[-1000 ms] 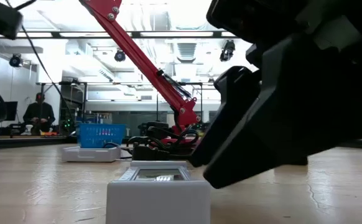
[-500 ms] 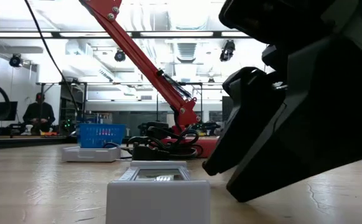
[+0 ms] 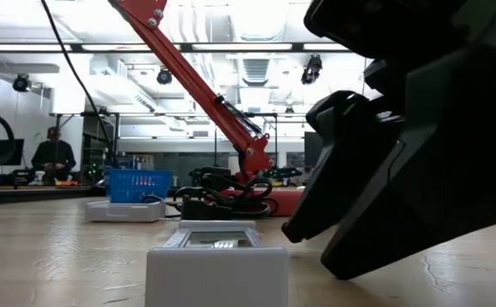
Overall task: Pick & Place Office items
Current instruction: Put the light pink charger adapter into the blue bin
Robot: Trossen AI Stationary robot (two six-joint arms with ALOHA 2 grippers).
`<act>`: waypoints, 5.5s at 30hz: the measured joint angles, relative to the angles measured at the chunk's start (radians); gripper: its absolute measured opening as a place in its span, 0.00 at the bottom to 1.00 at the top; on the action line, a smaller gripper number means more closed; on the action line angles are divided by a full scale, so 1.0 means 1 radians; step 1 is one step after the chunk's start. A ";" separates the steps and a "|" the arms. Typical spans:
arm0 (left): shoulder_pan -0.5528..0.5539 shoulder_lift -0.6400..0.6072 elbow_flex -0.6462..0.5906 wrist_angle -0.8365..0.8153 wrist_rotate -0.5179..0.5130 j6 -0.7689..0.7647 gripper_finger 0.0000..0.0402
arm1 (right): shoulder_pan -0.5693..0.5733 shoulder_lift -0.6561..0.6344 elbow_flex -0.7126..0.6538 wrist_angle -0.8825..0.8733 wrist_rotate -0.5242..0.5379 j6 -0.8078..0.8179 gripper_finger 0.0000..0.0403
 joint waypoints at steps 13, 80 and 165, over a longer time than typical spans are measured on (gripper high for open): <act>-0.020 0.068 -0.012 0.022 0.061 -0.057 0.62 | 0.008 -0.023 -0.006 -0.035 -0.015 -0.015 0.56; -0.156 0.021 -0.157 0.246 -0.614 0.178 0.32 | 0.009 -0.030 -0.006 0.013 0.007 -0.025 0.56; 0.559 -0.747 -0.526 1.848 -0.815 2.686 0.32 | -0.011 -0.030 -0.006 0.083 0.031 -0.037 0.56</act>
